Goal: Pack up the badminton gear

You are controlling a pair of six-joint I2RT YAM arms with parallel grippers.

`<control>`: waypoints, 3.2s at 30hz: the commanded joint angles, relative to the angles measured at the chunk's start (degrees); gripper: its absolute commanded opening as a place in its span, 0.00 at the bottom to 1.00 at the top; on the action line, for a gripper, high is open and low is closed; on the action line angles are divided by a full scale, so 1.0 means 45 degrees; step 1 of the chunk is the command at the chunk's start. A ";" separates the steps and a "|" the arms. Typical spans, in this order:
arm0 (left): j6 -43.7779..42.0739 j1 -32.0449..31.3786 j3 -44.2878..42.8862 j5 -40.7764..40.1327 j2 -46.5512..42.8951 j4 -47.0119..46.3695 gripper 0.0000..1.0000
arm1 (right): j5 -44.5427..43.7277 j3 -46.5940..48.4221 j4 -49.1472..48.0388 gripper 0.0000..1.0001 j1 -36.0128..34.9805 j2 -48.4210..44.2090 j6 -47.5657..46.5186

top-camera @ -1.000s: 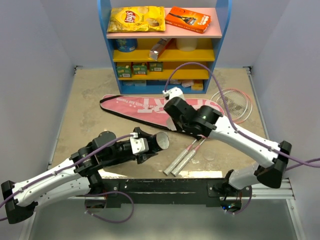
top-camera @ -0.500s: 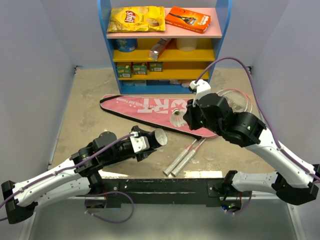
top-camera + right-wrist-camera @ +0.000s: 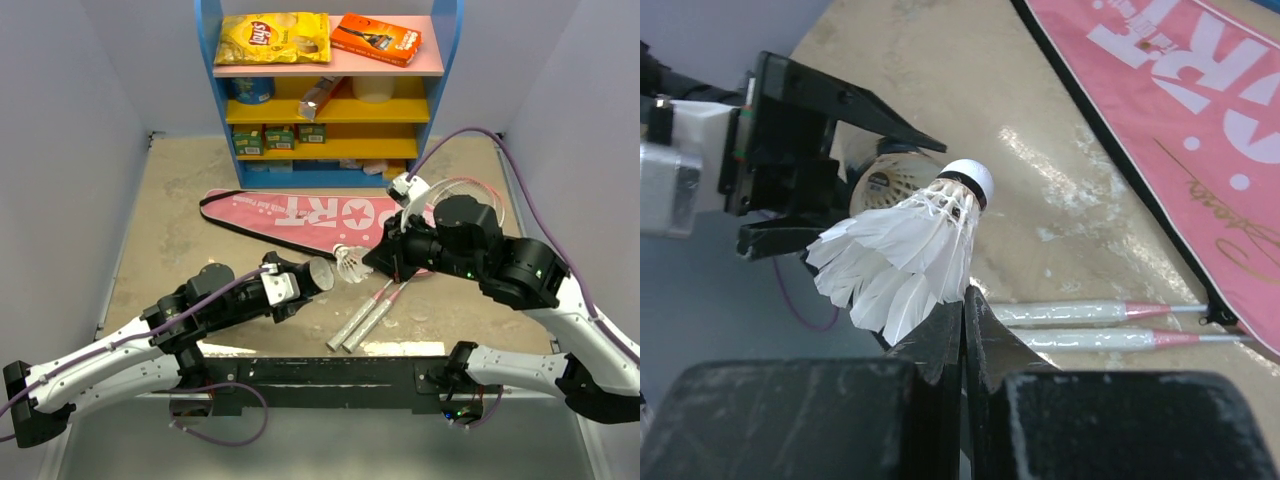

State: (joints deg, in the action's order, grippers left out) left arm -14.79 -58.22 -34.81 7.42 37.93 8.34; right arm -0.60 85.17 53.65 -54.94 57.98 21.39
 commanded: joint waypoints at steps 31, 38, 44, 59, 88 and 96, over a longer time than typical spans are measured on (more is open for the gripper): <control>-0.0191 -0.0051 -0.0253 0.1241 -0.0559 -0.0505 0.00 | 0.3434 -0.0547 -0.2194 0.00 0.0040 0.2839 0.0227; -0.0249 -0.0032 -0.0273 0.1261 -0.0441 -0.0486 0.00 | 0.3492 -0.0917 -0.2800 0.00 0.0021 0.3308 0.0832; -0.0191 -0.0032 -0.0273 0.1203 -0.0441 -0.0545 0.00 | 0.3006 -0.1757 -0.3444 0.00 -0.0077 0.3484 0.1359; -0.0093 -0.0012 -0.0293 0.0851 -0.0344 -0.0642 0.00 | 0.1150 -0.3555 -0.5320 0.00 -0.1209 0.3835 0.3352; -0.0054 0.0007 -0.0390 0.0851 -0.0246 -0.0544 0.00 | -0.5508 -0.1365 0.1687 0.64 -0.0957 0.1900 0.3800; 0.0258 -0.0012 -0.0429 0.0988 -0.0305 -0.0681 0.00 | -0.5921 -0.3843 0.1768 0.63 0.1113 0.1824 0.5870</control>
State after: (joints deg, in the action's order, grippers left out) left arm -14.92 -57.89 -34.72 10.70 37.30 9.89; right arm -22.94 72.49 58.37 -53.95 66.98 41.41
